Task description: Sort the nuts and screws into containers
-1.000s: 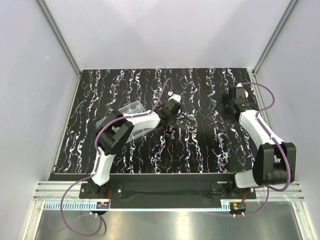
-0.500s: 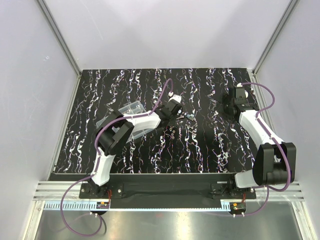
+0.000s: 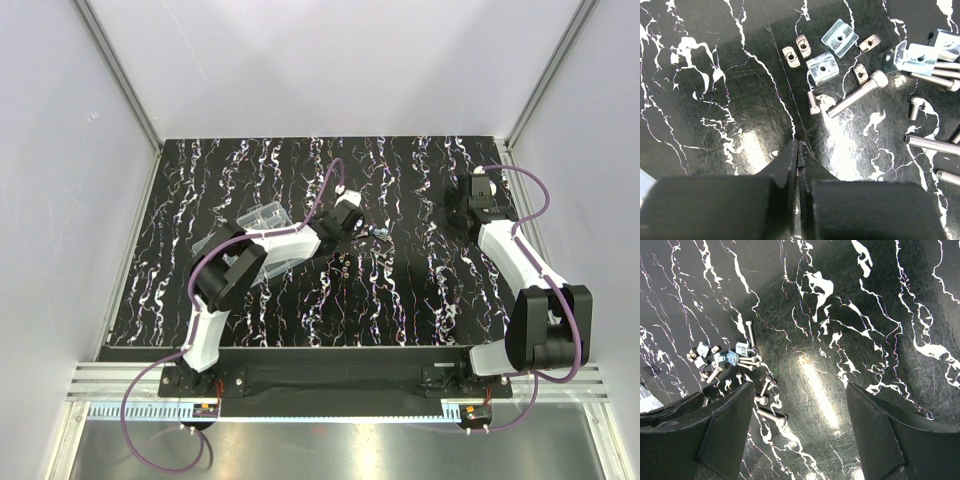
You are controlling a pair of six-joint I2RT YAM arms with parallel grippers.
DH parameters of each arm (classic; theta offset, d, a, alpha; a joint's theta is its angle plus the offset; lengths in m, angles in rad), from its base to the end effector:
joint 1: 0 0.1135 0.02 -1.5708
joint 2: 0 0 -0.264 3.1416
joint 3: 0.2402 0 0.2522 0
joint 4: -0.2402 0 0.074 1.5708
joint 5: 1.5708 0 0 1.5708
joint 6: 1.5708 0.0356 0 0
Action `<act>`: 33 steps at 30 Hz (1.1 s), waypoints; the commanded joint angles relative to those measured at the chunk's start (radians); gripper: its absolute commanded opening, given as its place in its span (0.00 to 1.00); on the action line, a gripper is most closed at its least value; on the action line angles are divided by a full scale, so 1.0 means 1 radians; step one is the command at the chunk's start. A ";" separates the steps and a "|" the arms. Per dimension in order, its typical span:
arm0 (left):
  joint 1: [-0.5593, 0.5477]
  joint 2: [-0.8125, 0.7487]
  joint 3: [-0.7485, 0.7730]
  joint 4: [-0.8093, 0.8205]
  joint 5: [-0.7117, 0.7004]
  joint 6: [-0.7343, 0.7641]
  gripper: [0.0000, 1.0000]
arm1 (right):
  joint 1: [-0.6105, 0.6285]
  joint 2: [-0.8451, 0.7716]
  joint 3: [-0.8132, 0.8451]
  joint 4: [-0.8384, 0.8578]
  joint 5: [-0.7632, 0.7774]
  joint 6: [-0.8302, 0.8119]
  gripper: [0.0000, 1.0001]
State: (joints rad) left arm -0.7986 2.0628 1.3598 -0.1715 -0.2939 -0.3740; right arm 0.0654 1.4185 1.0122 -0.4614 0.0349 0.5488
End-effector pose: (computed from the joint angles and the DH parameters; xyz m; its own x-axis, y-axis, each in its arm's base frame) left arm 0.3142 -0.3078 0.1507 -0.7014 0.2190 -0.6782 0.3220 0.9463 -0.0274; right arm 0.2990 0.0183 0.2492 -0.6717 0.4785 -0.5655 0.3606 0.8781 0.3146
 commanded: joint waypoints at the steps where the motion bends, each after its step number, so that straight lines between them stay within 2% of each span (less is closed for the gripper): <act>1: -0.002 -0.050 -0.018 -0.039 -0.027 -0.008 0.00 | 0.004 -0.021 0.019 0.004 0.000 0.011 0.80; 7: -0.004 -0.063 -0.010 -0.048 -0.033 0.001 0.01 | 0.004 -0.027 0.017 0.001 0.000 0.010 0.81; 12: -0.004 -0.081 -0.027 -0.048 -0.028 -0.002 0.28 | 0.004 -0.029 0.014 0.001 0.000 0.011 0.81; 18: -0.004 -0.107 -0.018 -0.031 -0.014 0.036 0.47 | 0.002 -0.030 0.012 0.003 -0.006 0.011 0.81; 33: -0.008 -0.115 -0.056 -0.011 0.042 0.044 0.49 | 0.004 -0.029 0.003 0.004 -0.003 0.011 0.80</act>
State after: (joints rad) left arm -0.7998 1.9755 1.3125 -0.2123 -0.2790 -0.3363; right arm 0.0654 1.4181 1.0119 -0.4614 0.0334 0.5510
